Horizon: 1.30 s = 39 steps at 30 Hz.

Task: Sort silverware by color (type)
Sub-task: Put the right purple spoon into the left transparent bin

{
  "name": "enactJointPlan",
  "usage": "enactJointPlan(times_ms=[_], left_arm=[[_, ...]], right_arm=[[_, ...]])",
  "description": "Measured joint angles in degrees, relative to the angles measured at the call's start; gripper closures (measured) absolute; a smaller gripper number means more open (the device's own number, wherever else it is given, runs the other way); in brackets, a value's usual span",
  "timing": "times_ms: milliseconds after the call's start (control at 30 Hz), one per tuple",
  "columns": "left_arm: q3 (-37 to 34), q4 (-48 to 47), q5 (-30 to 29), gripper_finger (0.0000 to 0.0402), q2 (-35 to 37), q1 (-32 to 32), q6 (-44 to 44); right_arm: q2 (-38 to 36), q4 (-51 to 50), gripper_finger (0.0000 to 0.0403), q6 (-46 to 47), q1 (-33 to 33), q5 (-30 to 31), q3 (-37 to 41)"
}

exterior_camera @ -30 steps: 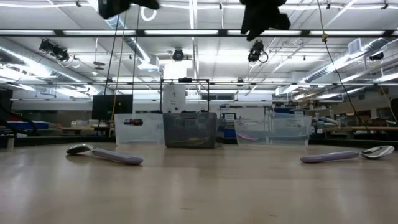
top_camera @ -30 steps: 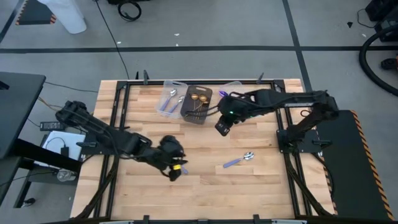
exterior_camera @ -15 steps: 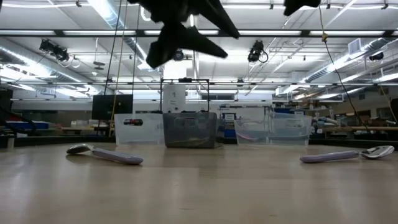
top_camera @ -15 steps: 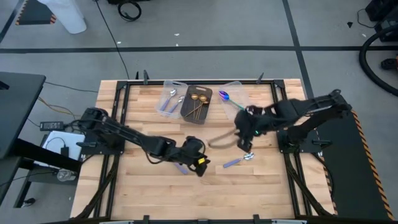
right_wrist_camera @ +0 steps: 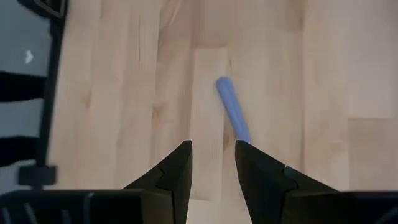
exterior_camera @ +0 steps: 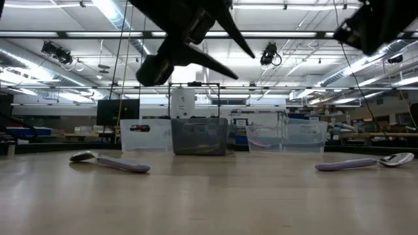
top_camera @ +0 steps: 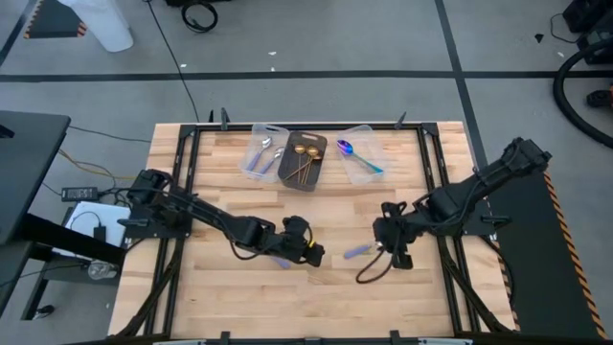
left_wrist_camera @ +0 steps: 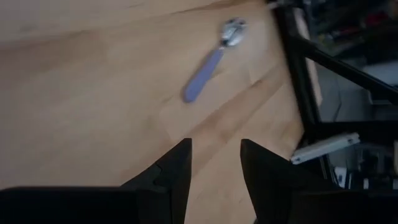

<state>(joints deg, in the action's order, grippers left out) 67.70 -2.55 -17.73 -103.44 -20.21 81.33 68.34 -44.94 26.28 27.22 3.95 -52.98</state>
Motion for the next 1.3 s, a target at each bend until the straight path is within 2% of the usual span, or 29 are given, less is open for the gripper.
enactJointPlan(times_ms=[300,500,633,1100,1300], left_arm=[[-0.07,-0.21,-0.10,0.0258,0.00,-1.72,5.20],[-0.07,-0.29,-0.25,0.0258,0.00,-1.59,5.51],[-0.07,-0.29,-0.23,0.0258,0.00,-1.66,5.52],[-0.07,-0.74,-0.12,0.0258,0.00,-1.96,4.35],[-0.07,-0.66,-0.10,0.0258,0.00,-3.41,4.09]], right_arm=[[-0.04,15.89,0.0266,-3.98,0.76,0.25,12.50],[-0.03,18.24,0.0246,-7.32,-0.53,2.14,16.67],[1.72,21.44,0.0238,-10.77,-2.61,0.19,19.85],[13.37,24.88,0.0258,-15.96,-8.71,-4.05,20.51],[15.56,25.68,0.0293,-15.97,-9.36,-4.96,20.32]])
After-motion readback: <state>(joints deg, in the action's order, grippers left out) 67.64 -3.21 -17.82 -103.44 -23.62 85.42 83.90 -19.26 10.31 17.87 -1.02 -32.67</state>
